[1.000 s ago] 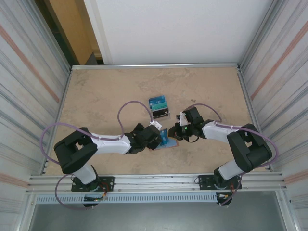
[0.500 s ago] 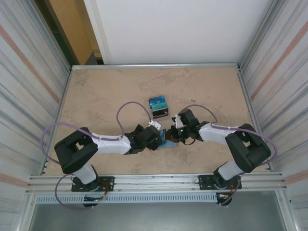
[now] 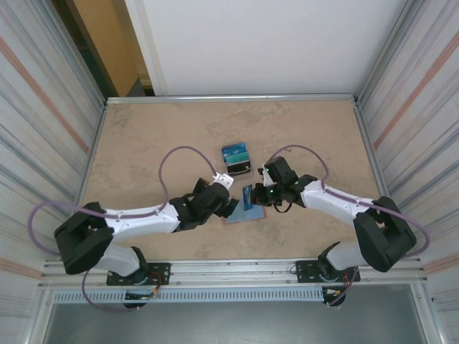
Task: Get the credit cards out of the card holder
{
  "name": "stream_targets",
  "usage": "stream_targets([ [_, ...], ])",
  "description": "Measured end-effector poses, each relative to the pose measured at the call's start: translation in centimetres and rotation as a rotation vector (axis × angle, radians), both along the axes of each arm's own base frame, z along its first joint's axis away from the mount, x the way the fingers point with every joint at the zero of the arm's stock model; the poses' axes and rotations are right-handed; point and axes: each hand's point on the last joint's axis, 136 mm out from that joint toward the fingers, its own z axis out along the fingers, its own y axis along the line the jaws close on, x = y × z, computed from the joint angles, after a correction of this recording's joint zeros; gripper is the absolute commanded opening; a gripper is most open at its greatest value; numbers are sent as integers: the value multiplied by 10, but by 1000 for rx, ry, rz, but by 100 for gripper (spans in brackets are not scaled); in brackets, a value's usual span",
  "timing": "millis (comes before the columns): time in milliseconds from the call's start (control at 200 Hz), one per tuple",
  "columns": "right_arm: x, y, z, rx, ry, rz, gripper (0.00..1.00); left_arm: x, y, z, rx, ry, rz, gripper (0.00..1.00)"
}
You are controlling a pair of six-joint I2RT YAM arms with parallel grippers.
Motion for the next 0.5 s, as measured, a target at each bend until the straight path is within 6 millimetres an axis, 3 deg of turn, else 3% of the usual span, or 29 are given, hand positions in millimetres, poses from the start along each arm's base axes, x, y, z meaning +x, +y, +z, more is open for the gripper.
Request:
stream_targets([
  [296, 2, 7, 63, 18, -240, 129, 0, 12, 16, 73, -156, -91, -103, 99],
  [501, -5, 19, 98, 51, -375, 258, 0, 5, 12, 92, -217, -63, -315, 94],
])
